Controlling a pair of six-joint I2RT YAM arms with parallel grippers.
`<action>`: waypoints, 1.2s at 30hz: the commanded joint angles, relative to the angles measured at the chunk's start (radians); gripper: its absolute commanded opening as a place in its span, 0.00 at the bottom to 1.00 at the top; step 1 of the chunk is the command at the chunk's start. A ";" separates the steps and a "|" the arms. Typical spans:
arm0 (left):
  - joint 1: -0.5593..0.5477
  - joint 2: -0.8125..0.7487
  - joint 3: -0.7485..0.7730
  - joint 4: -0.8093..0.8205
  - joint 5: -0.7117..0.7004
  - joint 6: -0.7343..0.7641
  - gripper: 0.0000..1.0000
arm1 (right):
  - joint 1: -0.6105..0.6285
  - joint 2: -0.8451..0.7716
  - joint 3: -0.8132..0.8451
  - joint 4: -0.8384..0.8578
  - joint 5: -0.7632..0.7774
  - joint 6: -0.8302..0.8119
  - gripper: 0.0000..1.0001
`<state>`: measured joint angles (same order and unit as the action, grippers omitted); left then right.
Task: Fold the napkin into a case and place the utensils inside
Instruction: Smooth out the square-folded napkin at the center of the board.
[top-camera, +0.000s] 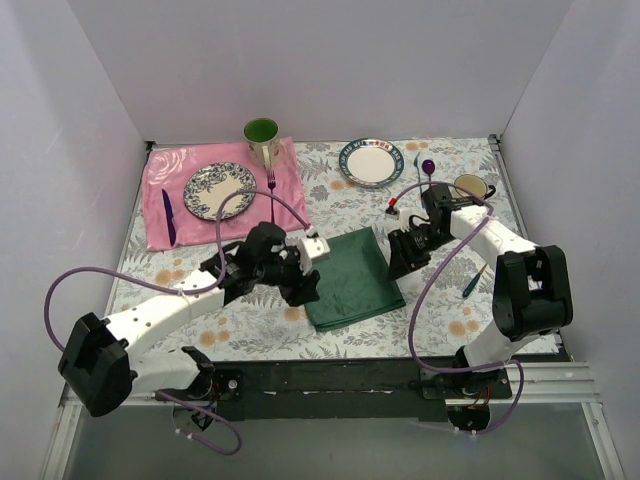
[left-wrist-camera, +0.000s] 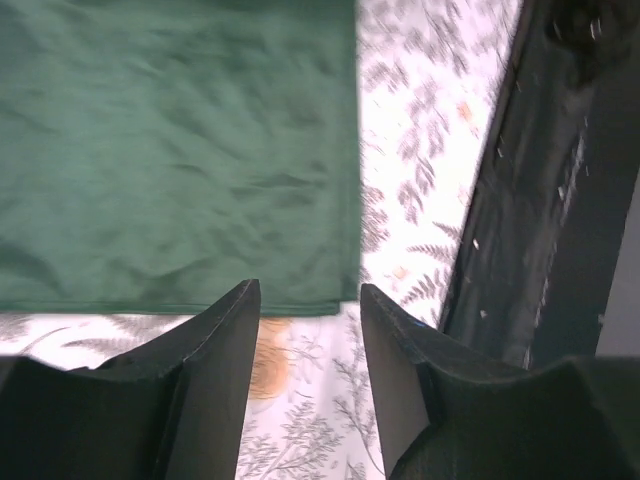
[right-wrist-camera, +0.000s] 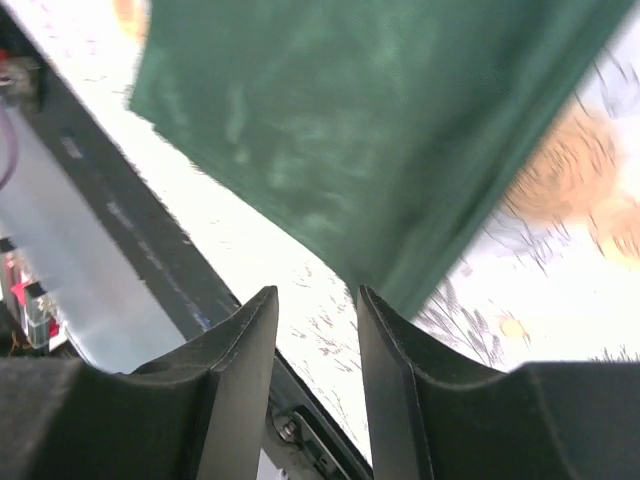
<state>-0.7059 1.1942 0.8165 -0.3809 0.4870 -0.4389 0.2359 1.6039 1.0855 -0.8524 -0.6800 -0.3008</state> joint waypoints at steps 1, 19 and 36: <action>-0.110 -0.016 -0.086 0.010 -0.149 0.038 0.42 | -0.006 -0.009 -0.036 0.022 0.140 0.057 0.47; -0.323 0.088 -0.186 0.143 -0.286 0.195 0.50 | -0.004 0.154 -0.001 0.016 0.129 0.054 0.44; -0.348 0.081 -0.185 0.158 -0.291 0.192 0.44 | -0.004 0.120 -0.009 -0.062 0.120 0.005 0.01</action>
<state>-1.0454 1.3071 0.6289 -0.2348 0.2039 -0.2581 0.2359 1.7592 1.0531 -0.8555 -0.5468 -0.2676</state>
